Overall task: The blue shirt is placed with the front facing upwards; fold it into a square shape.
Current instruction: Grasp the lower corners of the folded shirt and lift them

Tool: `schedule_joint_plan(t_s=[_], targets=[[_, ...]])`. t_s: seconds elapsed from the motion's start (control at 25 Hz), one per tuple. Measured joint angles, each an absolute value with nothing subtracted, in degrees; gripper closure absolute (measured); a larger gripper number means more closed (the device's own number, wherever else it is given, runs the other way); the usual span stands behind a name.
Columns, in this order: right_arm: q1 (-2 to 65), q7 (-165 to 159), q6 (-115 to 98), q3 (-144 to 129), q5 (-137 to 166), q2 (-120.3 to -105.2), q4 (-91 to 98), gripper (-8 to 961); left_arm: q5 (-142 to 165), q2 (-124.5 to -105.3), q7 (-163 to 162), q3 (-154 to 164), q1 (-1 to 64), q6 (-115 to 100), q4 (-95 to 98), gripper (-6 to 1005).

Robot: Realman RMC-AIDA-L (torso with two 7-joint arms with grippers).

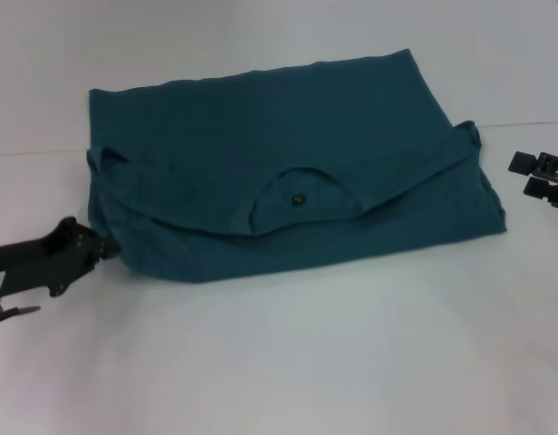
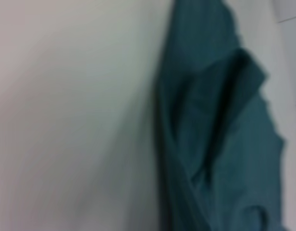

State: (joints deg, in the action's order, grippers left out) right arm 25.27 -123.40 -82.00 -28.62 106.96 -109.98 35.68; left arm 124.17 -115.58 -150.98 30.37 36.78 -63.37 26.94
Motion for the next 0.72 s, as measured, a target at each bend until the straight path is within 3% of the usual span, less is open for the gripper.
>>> schedule_joint_plan(t_s=[0.32, 0.4, 0.44, 0.6, 0.72], targets=[[25.52, -124.32, -81.67, -28.81, 111.93, -108.89, 35.77, 183, 122.82, -115.01, -147.66, 27.55, 36.33, -65.38, 26.78, 983], [28.28, -128.12, -81.81, -28.82, 121.39, -105.5, 36.4, 186, 122.83, -115.0, -147.09, 27.7, 36.45, -65.23, 26.78, 983], [28.28, -128.12, -81.81, -28.82, 121.39, -105.5, 36.4, 187, 122.83, -114.99, -146.78, 27.77, 36.57, -65.19, 26.81, 983], [31.65, -134.29, -82.03, -28.89, 130.47, -101.27, 37.61, 191, 122.8, -114.97, -145.38, 27.85, 37.29, -64.67, 27.04, 983], [34.14, -139.09, -81.64, -29.05, 137.36, -99.86, 39.34, 194, 122.69, -114.96, -144.49, 27.84, 38.04, -64.58, 27.1, 983]])
